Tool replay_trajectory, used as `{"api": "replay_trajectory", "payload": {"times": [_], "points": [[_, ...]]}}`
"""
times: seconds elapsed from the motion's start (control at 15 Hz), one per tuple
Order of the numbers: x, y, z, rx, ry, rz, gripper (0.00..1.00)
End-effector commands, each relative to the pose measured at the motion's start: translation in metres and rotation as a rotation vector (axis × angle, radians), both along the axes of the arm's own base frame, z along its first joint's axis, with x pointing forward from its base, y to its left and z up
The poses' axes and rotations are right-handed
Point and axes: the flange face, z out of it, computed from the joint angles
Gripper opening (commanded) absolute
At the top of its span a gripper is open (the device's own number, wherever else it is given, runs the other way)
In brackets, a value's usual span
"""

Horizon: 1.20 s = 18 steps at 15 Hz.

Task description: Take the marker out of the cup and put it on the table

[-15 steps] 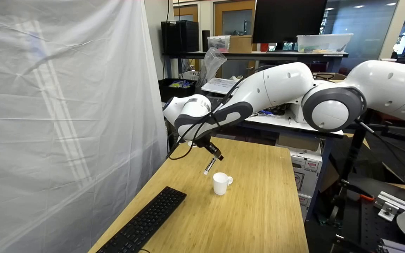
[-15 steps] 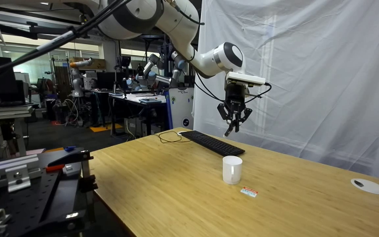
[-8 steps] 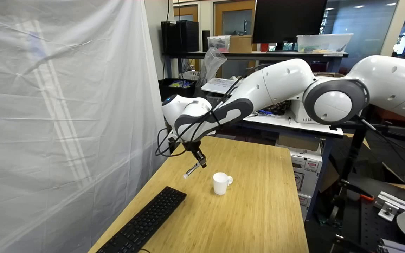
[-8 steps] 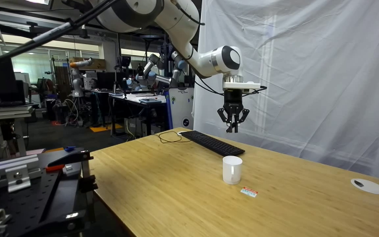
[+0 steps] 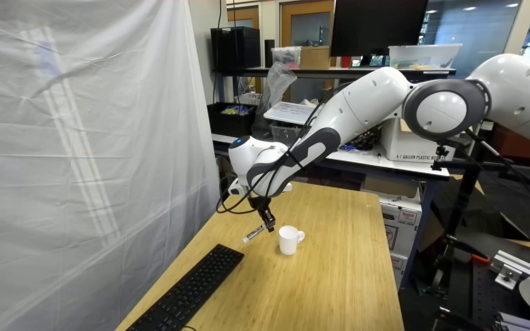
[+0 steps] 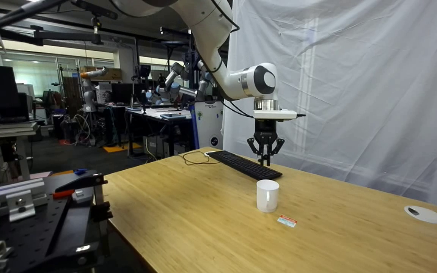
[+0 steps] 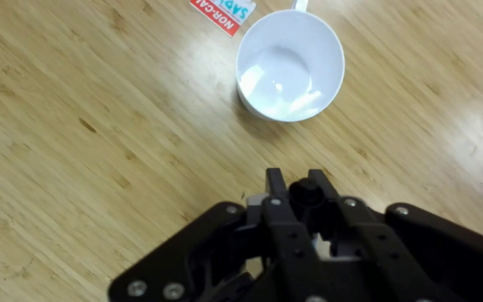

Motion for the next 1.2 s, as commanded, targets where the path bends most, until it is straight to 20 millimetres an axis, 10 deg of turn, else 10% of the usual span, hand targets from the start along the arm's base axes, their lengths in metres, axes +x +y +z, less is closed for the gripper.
{"api": "replay_trajectory", "payload": {"times": [0.0, 0.73, 1.13], "points": [[-0.031, -0.001, 0.015, 0.042, -0.004, -0.014, 0.05], [-0.146, 0.017, 0.016, 0.103, 0.054, -0.025, 0.05], [-0.152, 0.008, -0.015, 0.138, 0.031, -0.046, 0.05]]}}
